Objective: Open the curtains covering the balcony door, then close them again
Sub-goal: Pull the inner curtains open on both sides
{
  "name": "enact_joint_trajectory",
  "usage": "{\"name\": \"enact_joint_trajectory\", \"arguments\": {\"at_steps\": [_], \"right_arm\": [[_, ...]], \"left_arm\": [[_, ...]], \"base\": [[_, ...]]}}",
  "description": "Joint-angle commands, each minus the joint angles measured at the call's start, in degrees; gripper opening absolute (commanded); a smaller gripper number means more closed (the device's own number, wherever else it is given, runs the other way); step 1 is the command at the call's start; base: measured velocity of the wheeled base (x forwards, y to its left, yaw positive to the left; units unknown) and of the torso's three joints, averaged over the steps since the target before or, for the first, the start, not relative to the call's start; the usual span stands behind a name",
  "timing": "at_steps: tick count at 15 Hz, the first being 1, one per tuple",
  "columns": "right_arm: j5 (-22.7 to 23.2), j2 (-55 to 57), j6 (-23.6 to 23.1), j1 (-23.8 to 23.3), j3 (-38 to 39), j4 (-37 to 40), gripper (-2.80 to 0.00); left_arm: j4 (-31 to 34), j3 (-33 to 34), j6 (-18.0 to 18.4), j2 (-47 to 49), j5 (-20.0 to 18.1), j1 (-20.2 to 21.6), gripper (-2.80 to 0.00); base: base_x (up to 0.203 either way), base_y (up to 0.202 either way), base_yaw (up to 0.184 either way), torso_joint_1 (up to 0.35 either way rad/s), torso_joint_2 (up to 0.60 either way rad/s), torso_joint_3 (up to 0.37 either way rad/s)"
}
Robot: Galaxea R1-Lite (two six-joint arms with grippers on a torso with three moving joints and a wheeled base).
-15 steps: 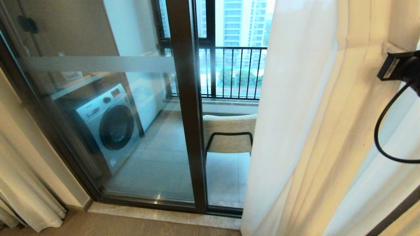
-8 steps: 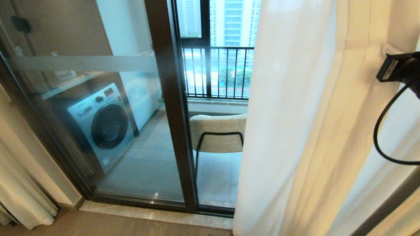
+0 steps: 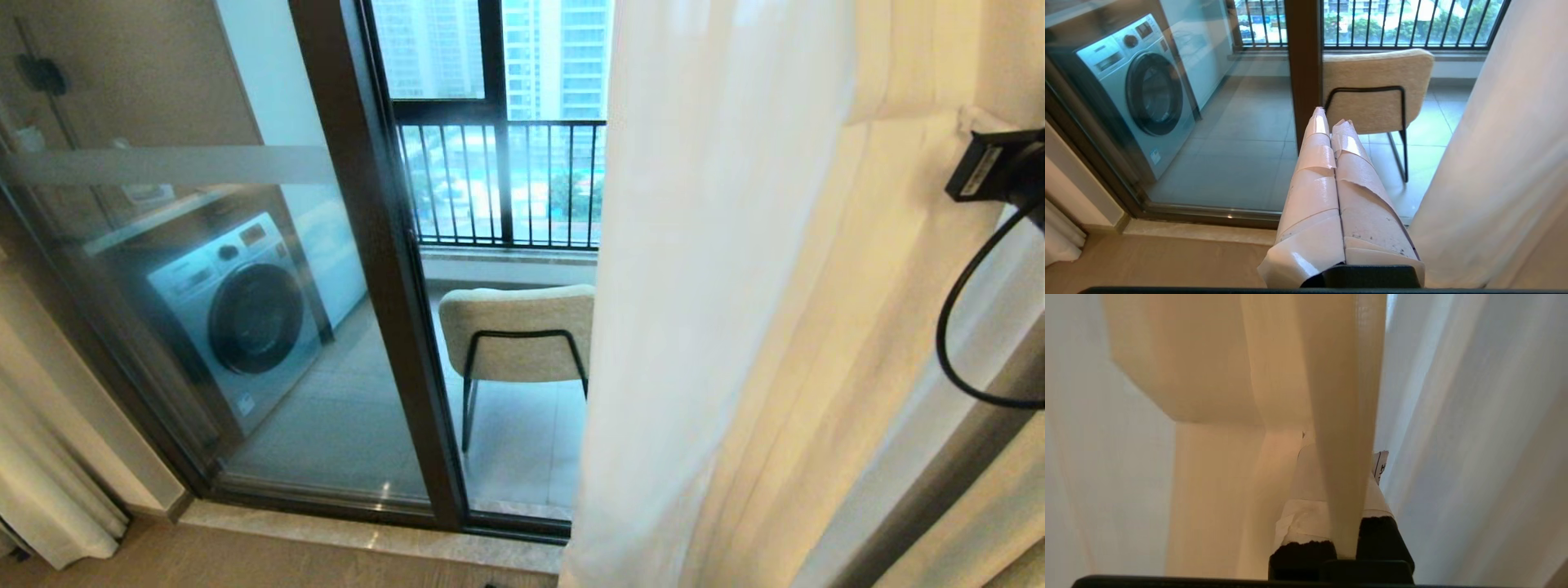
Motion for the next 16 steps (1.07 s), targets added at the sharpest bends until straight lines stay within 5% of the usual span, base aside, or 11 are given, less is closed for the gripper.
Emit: {"name": "enact_joint_trajectory", "arguments": {"at_steps": [1,16], "right_arm": [[-0.03,0.10,-0.08,0.00,0.06,-0.23,-2.80],[-0.03,-0.34,-0.08,0.09,0.06,-0.23,-2.80]], "left_arm": [[0.00,0.00,0.02,-0.02,-0.01,0.02,-2.80],[0.00,0.00,0.02,-0.02,-0.01,0.02,-2.80]], "base": [[0.000,-0.194,0.003,0.002,0.01,0.002],[0.000,-0.188,0.002,0.003,0.00,0.002]]}}
